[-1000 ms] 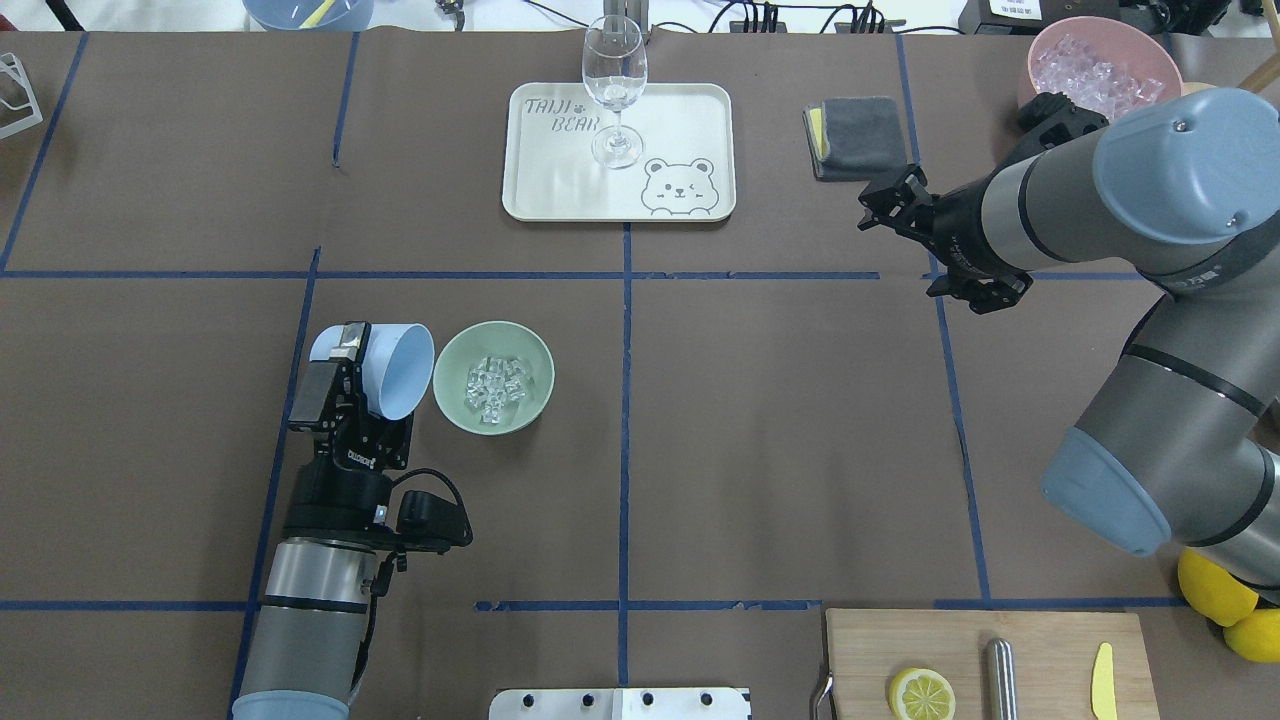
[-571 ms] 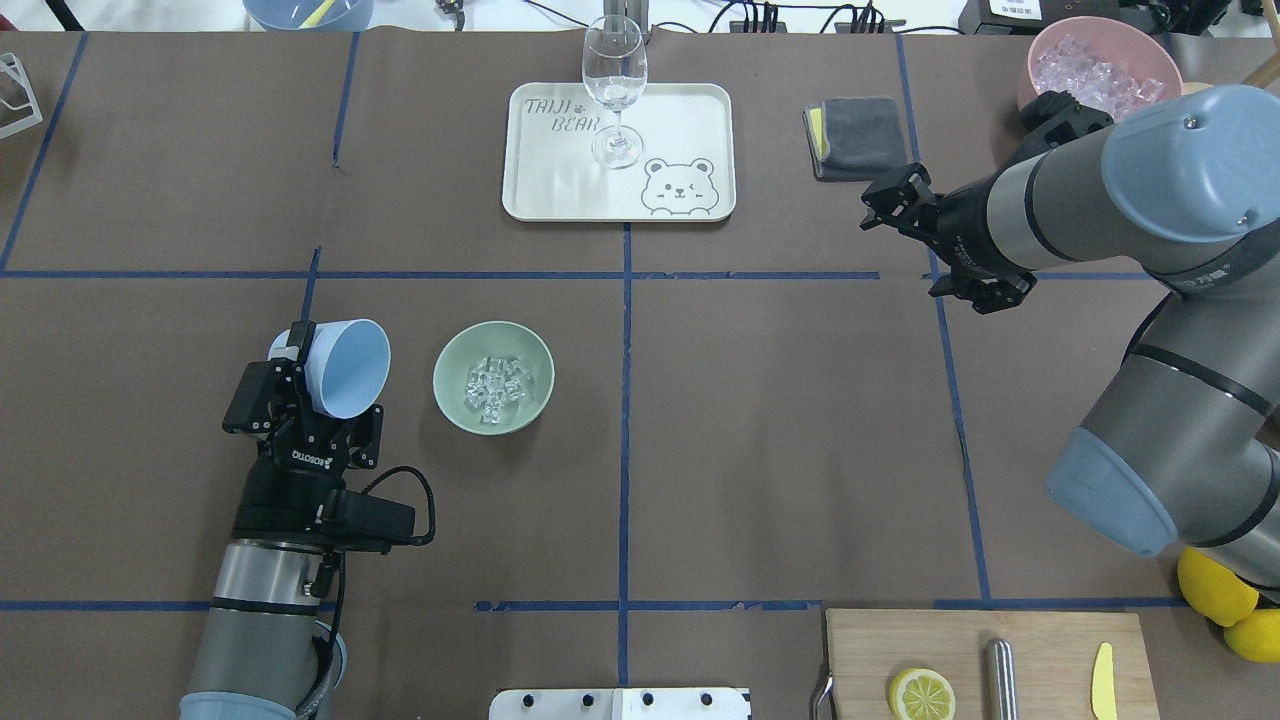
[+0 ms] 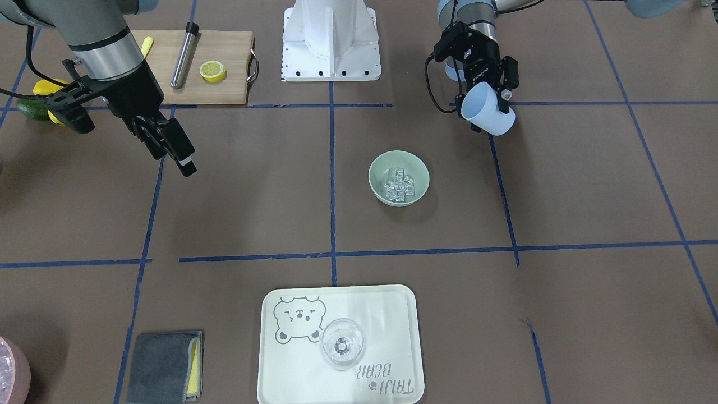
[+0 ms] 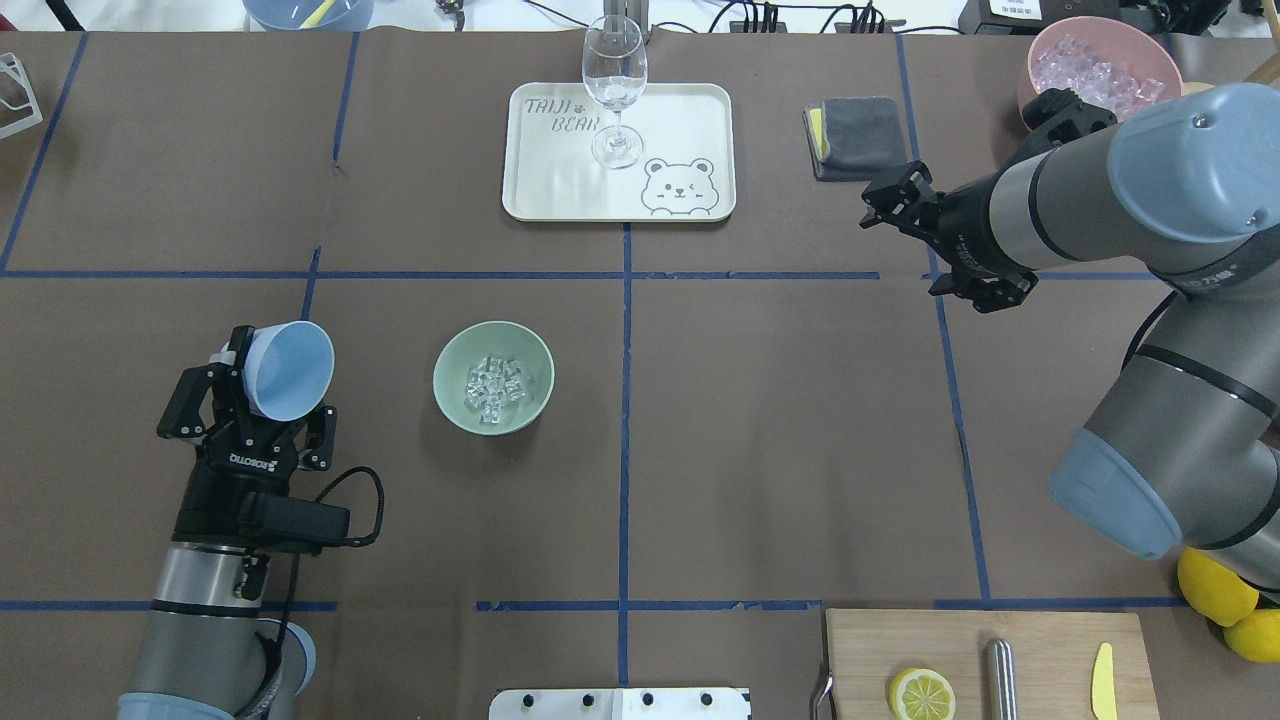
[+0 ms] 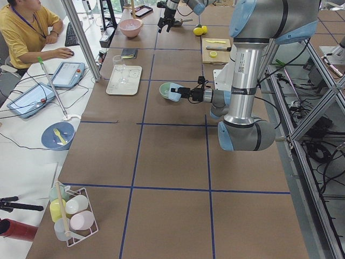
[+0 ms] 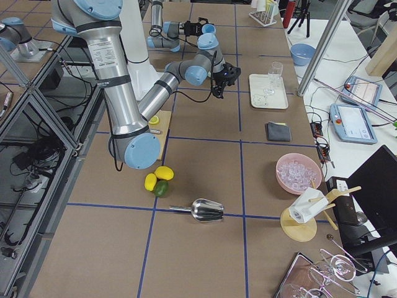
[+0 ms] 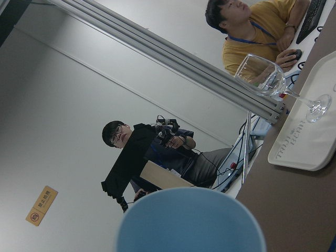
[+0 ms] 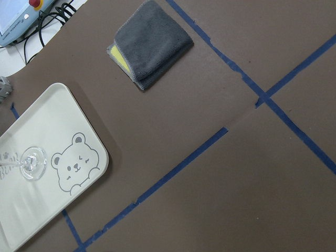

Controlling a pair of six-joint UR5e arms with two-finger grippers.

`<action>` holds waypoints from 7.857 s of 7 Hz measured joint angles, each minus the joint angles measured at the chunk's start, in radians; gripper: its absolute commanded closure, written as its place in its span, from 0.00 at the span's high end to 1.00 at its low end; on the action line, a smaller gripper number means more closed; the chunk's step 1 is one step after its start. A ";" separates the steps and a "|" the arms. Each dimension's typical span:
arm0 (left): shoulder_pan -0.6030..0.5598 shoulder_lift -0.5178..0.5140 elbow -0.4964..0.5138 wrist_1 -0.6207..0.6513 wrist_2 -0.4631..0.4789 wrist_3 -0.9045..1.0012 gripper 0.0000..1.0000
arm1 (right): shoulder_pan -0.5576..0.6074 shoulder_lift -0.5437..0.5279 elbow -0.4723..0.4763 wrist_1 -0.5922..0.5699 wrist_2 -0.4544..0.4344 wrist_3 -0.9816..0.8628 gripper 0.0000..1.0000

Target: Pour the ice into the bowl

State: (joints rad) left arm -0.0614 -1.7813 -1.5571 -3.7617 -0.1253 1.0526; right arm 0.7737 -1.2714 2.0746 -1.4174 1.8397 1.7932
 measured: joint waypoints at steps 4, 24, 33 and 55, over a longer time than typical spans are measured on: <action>-0.006 0.182 -0.028 -0.187 -0.004 0.007 0.00 | -0.002 0.004 0.004 0.000 -0.004 0.000 1.00; -0.815 0.215 -0.055 0.682 -1.189 -1.218 0.00 | -0.012 0.013 0.052 -0.003 -0.001 0.008 1.00; -0.417 0.392 -0.006 0.681 -0.786 -2.065 0.00 | -0.027 0.008 0.050 -0.003 0.000 0.008 1.00; -0.050 0.478 0.092 0.673 -0.411 -2.185 1.00 | -0.046 0.014 0.054 -0.003 -0.012 0.008 1.00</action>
State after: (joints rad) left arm -0.1112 -1.3034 -1.4647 -3.0891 -0.5360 -1.1320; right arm 0.7280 -1.2571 2.1288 -1.4204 1.8280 1.8009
